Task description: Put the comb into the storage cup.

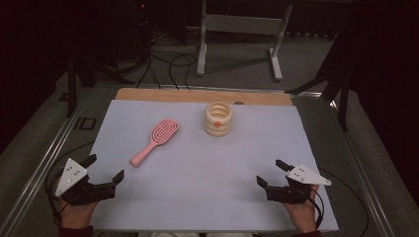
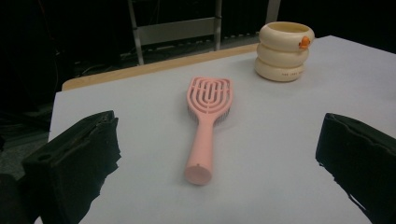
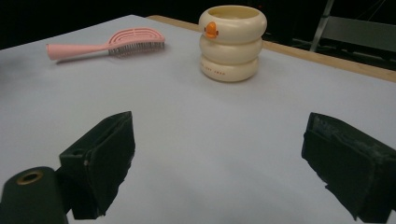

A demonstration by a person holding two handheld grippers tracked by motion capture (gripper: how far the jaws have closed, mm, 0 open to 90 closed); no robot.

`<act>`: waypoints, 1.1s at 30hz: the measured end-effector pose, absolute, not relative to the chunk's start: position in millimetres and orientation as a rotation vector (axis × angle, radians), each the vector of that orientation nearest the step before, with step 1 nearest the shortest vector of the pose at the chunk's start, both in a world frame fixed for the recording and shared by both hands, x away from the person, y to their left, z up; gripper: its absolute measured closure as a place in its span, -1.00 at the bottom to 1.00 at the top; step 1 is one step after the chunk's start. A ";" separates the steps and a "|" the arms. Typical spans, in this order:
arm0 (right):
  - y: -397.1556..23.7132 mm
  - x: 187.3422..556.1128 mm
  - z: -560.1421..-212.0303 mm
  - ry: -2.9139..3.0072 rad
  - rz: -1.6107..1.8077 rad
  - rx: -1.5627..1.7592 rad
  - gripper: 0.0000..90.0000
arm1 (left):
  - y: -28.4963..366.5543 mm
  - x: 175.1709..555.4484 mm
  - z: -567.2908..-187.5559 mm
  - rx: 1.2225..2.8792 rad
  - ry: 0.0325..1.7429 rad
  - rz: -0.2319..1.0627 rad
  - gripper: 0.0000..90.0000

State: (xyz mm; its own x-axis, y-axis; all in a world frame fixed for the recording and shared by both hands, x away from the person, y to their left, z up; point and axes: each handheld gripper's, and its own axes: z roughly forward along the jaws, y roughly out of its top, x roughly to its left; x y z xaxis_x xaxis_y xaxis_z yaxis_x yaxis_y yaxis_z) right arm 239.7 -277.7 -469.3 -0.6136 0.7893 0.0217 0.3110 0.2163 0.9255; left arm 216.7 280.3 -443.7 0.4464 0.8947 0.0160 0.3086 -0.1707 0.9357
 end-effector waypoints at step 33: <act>-280.6 239.4 -479.2 1.955 1.403 1.035 -0.78 | 252.2 253.7 -428.1 1.895 1.009 0.717 -1.00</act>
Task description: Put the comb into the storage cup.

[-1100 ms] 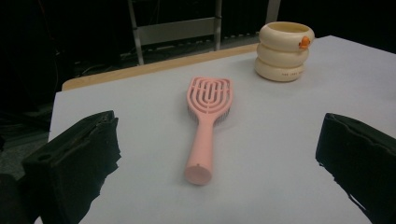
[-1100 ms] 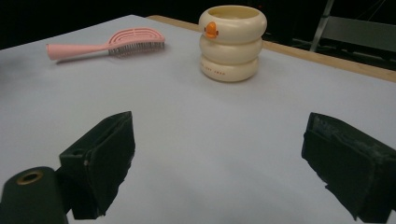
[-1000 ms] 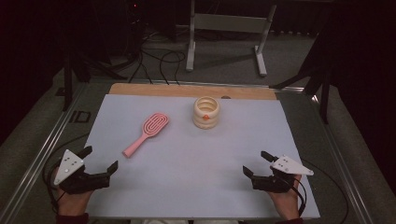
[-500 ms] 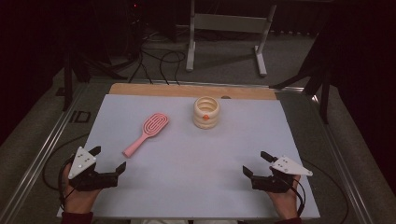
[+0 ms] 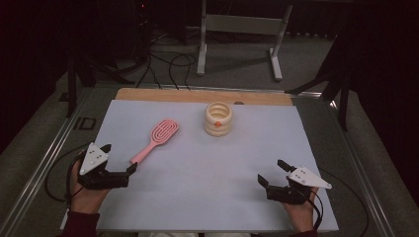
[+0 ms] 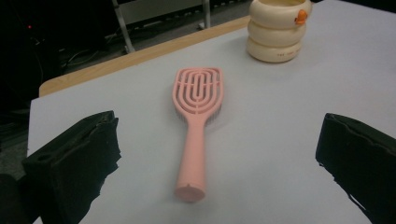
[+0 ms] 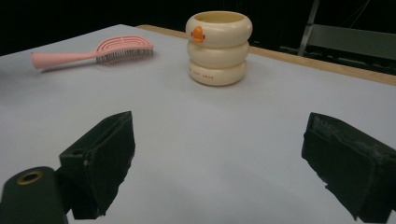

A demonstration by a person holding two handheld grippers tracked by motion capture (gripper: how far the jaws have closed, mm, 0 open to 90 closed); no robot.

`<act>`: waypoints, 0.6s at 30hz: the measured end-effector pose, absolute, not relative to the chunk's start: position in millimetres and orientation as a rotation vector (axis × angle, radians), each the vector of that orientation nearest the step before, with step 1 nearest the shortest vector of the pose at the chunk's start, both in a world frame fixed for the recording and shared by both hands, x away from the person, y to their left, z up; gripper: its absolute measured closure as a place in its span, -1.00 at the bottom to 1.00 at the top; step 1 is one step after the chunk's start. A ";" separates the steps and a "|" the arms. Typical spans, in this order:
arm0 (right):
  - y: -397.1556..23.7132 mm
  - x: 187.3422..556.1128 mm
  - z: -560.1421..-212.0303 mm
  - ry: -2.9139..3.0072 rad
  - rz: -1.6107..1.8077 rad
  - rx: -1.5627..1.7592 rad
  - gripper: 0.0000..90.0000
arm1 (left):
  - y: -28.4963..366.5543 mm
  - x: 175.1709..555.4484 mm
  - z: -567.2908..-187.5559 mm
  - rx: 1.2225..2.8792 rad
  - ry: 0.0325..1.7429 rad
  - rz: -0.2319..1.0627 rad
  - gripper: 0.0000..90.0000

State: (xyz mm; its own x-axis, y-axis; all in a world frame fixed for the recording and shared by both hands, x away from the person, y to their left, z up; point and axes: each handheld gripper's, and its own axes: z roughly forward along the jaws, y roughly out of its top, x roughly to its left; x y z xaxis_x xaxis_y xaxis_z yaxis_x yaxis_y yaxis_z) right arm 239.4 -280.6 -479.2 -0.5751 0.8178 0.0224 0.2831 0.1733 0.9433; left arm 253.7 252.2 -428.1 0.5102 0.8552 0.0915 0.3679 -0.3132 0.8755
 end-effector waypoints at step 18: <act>-279.1 239.3 -478.2 1.967 1.402 1.027 -0.78 | 242.5 292.0 -427.0 1.957 0.997 0.680 -1.00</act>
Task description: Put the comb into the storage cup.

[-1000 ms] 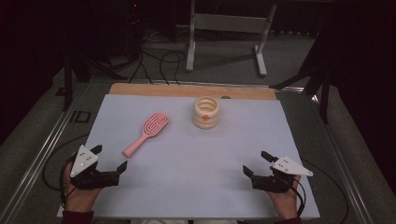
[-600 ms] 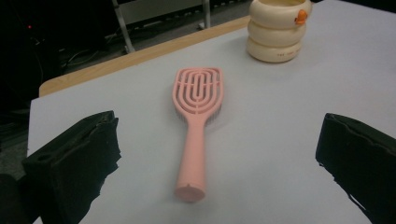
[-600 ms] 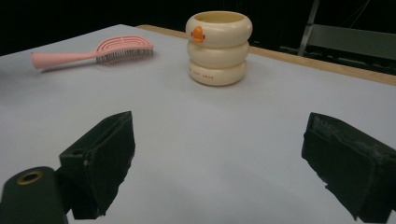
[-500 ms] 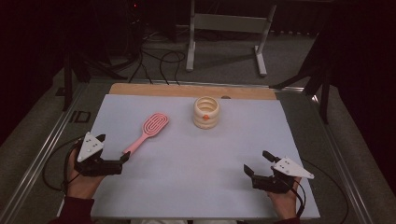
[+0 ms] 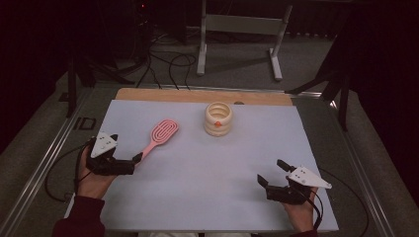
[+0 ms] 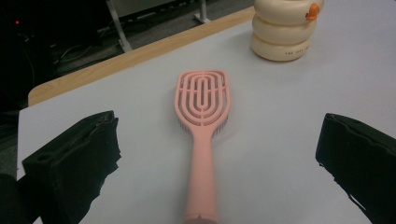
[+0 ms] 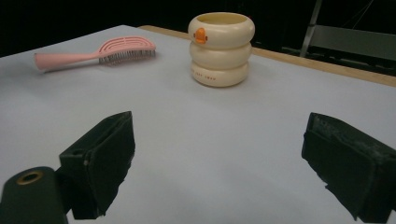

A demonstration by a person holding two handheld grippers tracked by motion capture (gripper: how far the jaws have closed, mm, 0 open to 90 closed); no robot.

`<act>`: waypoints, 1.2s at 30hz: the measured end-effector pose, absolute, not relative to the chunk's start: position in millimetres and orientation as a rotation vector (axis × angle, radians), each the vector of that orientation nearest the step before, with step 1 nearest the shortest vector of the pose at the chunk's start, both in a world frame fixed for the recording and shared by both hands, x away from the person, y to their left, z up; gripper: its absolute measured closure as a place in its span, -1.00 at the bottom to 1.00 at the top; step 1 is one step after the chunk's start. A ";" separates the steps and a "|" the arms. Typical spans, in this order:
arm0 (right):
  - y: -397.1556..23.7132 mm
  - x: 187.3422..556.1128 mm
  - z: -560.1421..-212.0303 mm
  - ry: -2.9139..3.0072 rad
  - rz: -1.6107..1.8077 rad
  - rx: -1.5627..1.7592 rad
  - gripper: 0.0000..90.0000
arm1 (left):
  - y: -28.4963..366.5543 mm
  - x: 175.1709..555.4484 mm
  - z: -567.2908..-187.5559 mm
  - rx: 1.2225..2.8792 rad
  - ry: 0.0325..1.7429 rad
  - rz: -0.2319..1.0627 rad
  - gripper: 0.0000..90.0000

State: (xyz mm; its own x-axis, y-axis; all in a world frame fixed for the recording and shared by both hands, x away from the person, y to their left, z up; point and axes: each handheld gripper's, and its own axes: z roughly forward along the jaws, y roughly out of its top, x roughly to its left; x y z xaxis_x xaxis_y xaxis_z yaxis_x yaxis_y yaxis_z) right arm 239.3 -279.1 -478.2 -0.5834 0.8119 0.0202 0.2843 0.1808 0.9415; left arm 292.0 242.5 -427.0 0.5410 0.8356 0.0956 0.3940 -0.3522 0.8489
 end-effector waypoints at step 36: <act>-276.8 240.4 -481.9 1.976 1.391 1.025 -0.78 | 225.6 348.0 -445.3 2.158 1.067 0.566 -1.00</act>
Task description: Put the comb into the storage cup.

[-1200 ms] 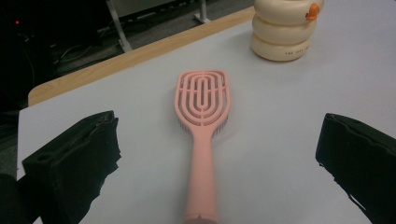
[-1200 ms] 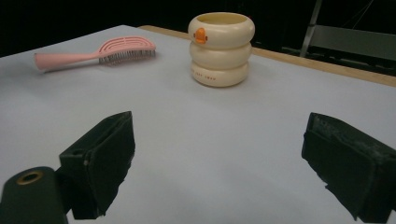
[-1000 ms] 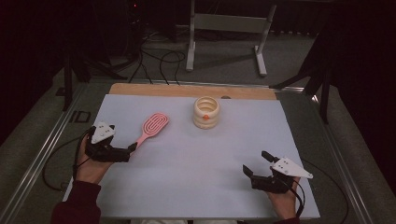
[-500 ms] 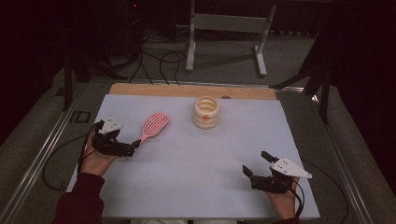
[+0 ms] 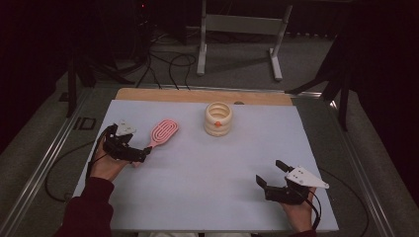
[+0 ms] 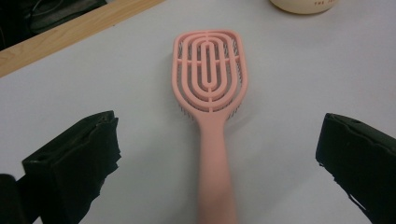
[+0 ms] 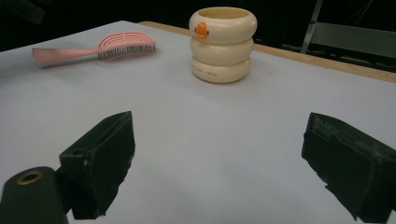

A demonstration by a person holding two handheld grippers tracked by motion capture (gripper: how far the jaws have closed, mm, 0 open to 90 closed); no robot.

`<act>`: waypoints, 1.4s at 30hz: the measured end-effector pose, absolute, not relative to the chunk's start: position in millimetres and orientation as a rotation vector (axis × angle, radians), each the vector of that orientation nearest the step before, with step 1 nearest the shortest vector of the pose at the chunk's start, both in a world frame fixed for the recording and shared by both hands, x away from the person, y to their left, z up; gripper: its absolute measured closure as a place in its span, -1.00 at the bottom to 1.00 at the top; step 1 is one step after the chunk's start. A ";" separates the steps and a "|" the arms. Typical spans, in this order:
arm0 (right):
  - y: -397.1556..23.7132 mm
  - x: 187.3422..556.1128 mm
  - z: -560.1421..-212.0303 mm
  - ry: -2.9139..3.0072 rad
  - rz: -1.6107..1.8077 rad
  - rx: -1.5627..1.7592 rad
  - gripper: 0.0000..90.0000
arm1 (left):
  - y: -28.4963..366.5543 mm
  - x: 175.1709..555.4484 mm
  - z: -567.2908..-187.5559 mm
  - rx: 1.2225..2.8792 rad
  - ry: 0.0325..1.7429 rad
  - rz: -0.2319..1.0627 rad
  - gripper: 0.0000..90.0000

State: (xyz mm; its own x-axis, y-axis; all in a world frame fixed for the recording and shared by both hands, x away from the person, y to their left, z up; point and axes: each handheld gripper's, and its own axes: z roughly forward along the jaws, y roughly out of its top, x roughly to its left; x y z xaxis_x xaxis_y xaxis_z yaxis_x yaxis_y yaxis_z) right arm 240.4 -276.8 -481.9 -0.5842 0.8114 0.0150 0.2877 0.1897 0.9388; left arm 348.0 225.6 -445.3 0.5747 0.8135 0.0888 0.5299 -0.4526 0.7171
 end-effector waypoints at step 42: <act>-276.3 240.2 -482.5 1.978 1.388 1.027 -0.78 | 210.5 386.9 -473.6 2.274 1.206 0.436 -1.00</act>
